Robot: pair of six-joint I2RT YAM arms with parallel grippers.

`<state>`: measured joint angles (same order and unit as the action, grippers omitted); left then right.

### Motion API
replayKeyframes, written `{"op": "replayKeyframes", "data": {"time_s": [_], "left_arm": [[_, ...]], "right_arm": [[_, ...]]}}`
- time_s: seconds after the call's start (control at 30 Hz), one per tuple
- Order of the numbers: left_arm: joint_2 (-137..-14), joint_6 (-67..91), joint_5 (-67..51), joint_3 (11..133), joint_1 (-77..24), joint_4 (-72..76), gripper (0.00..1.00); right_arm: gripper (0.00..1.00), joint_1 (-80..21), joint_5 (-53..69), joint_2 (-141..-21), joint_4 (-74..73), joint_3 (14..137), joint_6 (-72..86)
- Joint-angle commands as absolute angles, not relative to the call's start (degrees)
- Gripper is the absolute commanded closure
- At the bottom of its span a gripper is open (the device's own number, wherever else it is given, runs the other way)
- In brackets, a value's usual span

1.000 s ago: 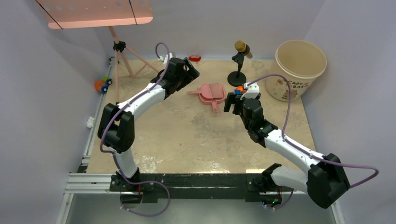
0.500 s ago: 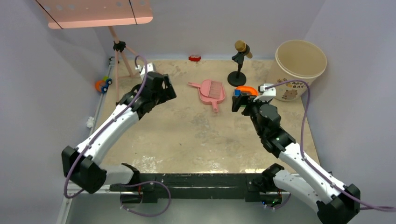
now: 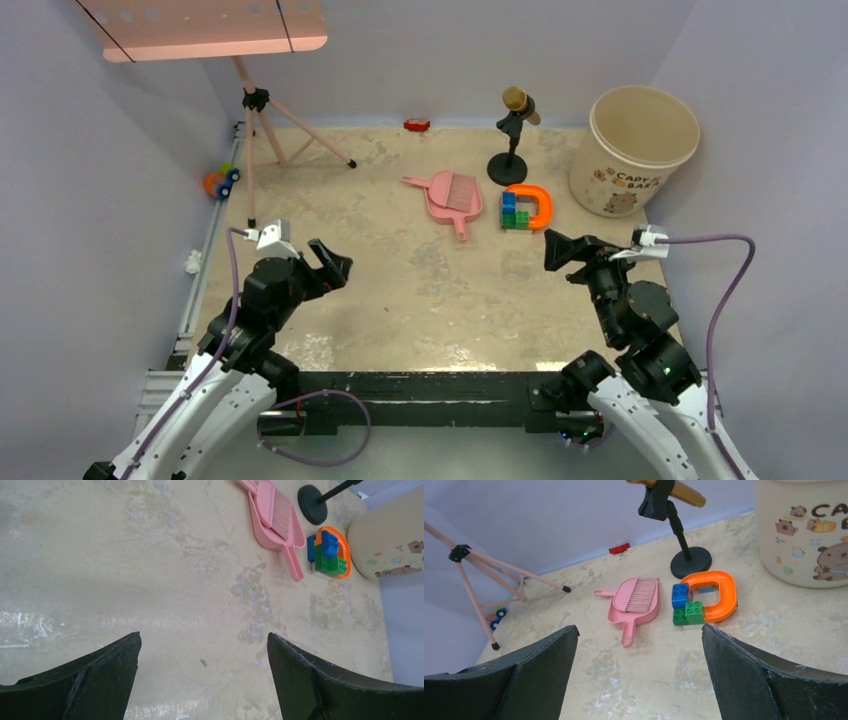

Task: Sweep away the paper scraps from the table

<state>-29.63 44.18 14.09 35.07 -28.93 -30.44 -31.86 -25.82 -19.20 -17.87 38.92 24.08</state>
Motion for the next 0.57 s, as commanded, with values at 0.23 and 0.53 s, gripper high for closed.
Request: {"op": "replayKeyframes", "data": {"time_s": [0.23, 0.53], "left_arm": [[-22.2, 45.8, 10.4, 28.5, -29.2, -30.5, 0.01], [-20.7, 45.2, 12.4, 29.0, -29.2, -31.5, 0.01]], "right_arm": [[0.01, -32.0, -27.8, -13.3, -29.3, 37.3, 33.6], [0.01, -32.1, -28.2, -14.2, -30.4, 38.3, 33.7]]}}
